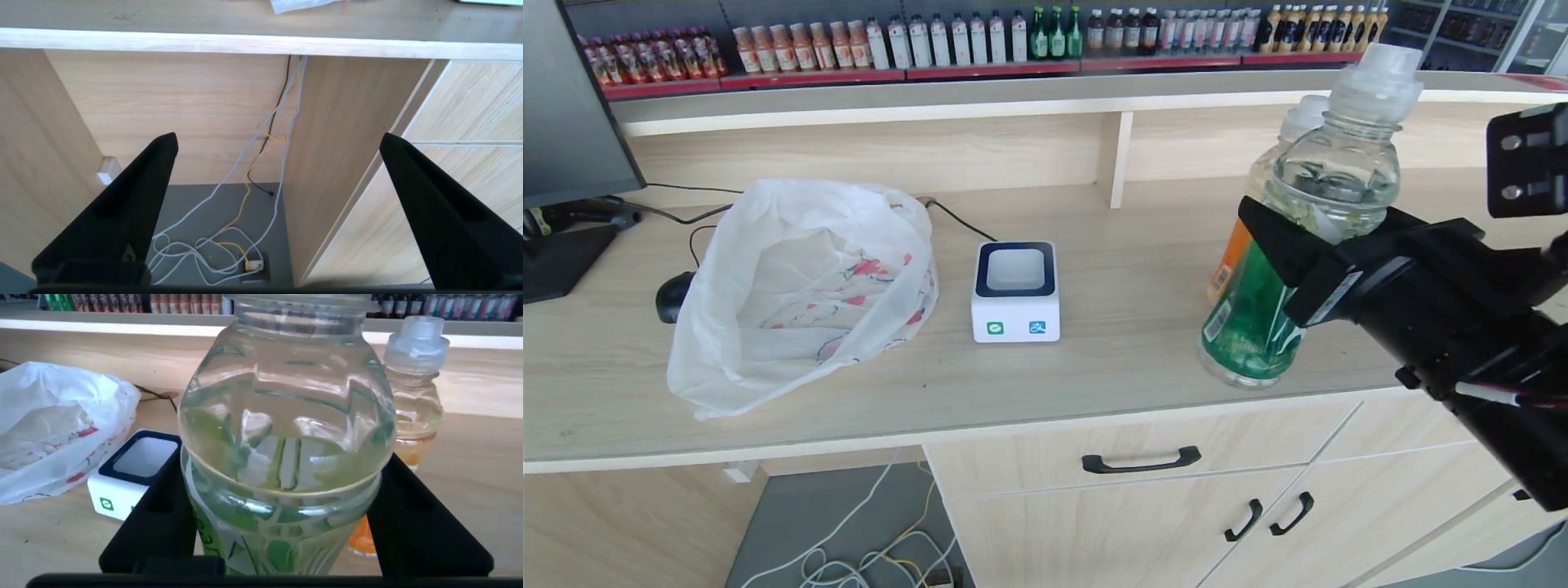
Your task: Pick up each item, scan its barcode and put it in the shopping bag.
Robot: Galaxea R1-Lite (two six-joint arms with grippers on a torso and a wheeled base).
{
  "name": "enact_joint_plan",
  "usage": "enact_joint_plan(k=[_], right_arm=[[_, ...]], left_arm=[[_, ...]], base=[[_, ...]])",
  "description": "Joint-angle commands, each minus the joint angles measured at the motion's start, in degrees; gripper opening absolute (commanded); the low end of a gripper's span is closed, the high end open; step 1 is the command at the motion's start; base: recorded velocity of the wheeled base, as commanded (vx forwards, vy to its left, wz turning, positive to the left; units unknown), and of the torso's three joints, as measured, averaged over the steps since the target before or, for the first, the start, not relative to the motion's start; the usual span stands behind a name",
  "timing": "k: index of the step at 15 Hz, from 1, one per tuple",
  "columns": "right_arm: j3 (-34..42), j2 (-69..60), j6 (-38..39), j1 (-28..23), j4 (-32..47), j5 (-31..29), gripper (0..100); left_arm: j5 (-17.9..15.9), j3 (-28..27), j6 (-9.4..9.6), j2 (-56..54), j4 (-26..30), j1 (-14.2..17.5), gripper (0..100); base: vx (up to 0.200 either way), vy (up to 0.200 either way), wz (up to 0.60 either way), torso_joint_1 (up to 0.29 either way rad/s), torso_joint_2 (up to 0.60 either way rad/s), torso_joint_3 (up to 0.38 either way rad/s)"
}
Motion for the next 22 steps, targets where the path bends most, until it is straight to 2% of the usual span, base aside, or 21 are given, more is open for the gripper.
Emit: enact_joint_plan(k=[1,5,14,19,22], right_arm=[[6.0,-7.5,0.7,0.3,-0.3,0.0,0],[8.8,-9.0,1.9,0.4,-0.4,0.1,0],[10.2,-8.1,11.9,1.2,-0.3,1.3,0],[11.2,-8.3,18.9,1.8,-0.1,9.4,0],[10.7,-8.3,20.6,1.9,-0.1,15.3,0]], left_arm=[[0.0,0.0,-0.01,0.0,0.0,0.0,100],[0.0,0.0,-0.01,0.0,0.0,0.0,100],[0.0,0.0,-0.01,0.0,0.0,0.0,100],[0.0,0.0,-0.01,0.0,0.0,0.0,100],[0.0,0.0,-0.01,0.0,0.0,0.0,100]], base=[[0.000,0.000,0.00,0.000,0.00,0.000],[0.000,0.000,0.00,0.000,0.00,0.000],[0.000,0.000,0.00,0.000,0.00,0.000],[0.000,0.000,0.00,0.000,0.00,0.000],[0.000,0.000,0.00,0.000,0.00,0.000]])
